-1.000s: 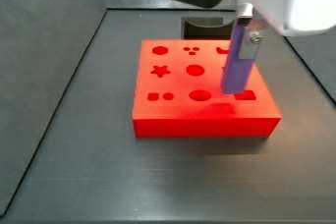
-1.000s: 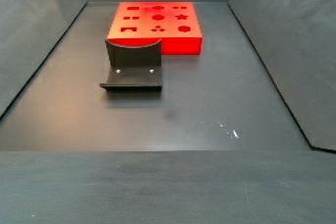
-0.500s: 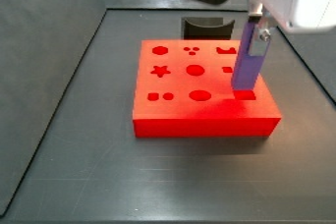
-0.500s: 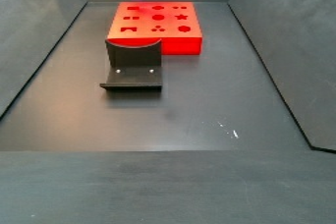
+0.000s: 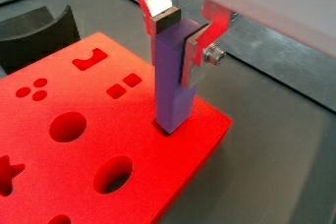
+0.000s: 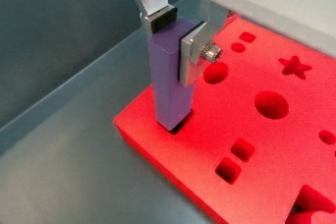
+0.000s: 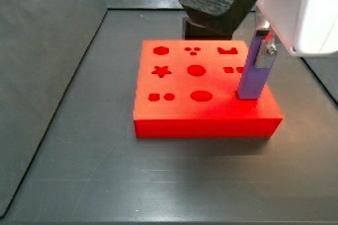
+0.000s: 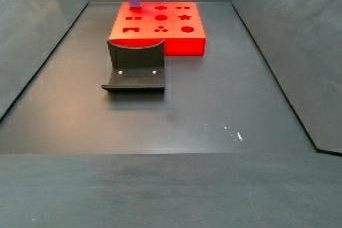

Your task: Insert the rectangle object.

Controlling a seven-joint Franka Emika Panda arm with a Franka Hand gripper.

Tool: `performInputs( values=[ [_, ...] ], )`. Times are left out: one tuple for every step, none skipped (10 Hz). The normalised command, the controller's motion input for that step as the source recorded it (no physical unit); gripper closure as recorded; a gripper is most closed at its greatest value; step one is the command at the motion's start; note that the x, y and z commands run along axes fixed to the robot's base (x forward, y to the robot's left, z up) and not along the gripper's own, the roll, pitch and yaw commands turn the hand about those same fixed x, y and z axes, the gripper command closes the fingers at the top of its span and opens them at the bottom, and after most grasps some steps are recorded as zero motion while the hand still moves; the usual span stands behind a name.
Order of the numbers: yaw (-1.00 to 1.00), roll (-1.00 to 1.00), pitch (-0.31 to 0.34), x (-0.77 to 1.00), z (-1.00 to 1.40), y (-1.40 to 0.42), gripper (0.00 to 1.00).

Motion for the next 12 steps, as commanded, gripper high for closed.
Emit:
performInputs(
  values=[
    [0.34,0.13,0.157,0.52,-0.02,0.00,1.00],
    [0.32,0.15,0.116,0.43,-0.14,0.00,1.00],
    [0.16,0.13,0.096,0.15,-0.17,0.00,1.00],
    [0.00,0.03,0.101,0.00,-0.07,0.00,1.00],
    [-0.02,0.00,0.071,-0.02,0.00,-0.01,1.00],
    [-0.08,0.00,0.069,-0.11,0.00,0.00,1.00],
    [-0.05,0.00,0.036,-0.23,0.00,0.00,1.00],
    [-0.03,0.00,0.009,-0.30,0.00,0.00,1.00],
    [-0.01,0.00,0.000,-0.28,0.00,0.00,1.00],
    [0.00,0.00,0.007,-0.10,0.00,0.00,1.00],
    [0.00,0.05,0.083,0.21,-0.13,-0.15,1.00],
    [0.00,0.01,0.121,0.27,-0.42,-0.13,1.00]
  ],
)
